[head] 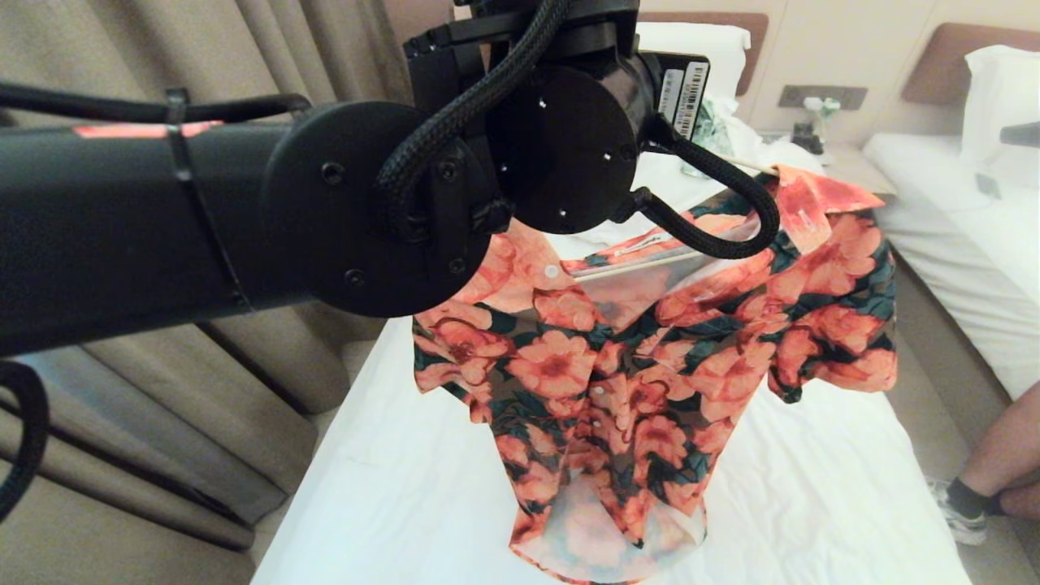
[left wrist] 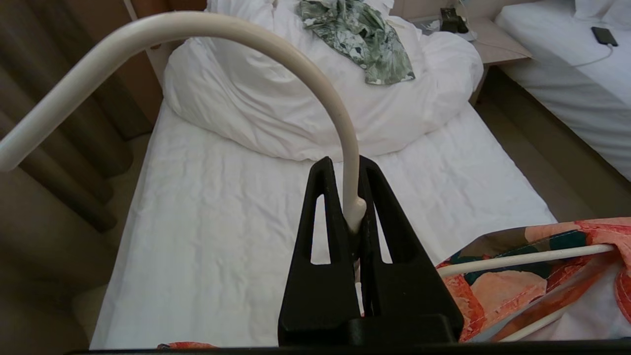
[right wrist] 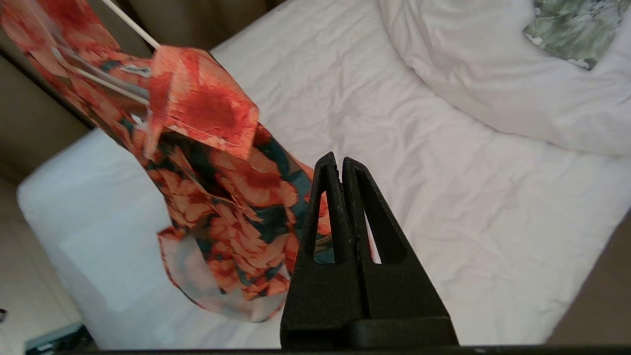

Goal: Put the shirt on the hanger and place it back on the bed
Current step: Take the clothes hanger out of the clothes

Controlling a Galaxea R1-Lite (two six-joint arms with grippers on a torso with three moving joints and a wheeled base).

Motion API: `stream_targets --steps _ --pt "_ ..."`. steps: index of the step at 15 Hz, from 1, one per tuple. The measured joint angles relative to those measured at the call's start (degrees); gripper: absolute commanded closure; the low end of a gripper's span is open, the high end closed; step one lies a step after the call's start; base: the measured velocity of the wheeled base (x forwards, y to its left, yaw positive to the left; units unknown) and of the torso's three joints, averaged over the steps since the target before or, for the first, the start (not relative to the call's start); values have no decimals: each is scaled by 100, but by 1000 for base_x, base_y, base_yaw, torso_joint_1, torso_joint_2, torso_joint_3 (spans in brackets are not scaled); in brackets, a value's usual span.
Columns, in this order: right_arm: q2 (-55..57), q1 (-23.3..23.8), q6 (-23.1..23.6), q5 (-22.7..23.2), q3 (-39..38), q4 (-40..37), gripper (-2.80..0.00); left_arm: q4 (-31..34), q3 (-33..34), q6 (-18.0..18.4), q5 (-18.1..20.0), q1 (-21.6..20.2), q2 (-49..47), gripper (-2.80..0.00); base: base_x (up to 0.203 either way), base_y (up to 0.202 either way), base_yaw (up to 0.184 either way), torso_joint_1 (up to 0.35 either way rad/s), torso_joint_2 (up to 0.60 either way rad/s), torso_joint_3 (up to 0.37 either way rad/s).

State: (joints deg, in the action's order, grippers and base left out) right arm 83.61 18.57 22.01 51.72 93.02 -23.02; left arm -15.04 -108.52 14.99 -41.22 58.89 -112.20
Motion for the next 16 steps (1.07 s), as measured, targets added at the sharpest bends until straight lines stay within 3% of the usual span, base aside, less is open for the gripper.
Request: stream_targets --steps 4,10,14,16 --pt "-176 -237 -770 -142 89 1 0 -364 -18 306 -246 -95 -20 0 0 0 0 0 0 0" --pt "-434 -905 -1498 -1189 199 -51 0 -431 -7 307 -280 -261 -12 0 0 0 0 0 0 0" --pt "-544 -1006 -2031 -1355 309 -63 0 -466 -2 317 -265 -261 10 0 0 0 0 0 0 0" --pt "-577 -1006 -2078 -1362 291 -63 0 -461 -2 319 -249 -261 33 0 0 0 0 0 0 0"
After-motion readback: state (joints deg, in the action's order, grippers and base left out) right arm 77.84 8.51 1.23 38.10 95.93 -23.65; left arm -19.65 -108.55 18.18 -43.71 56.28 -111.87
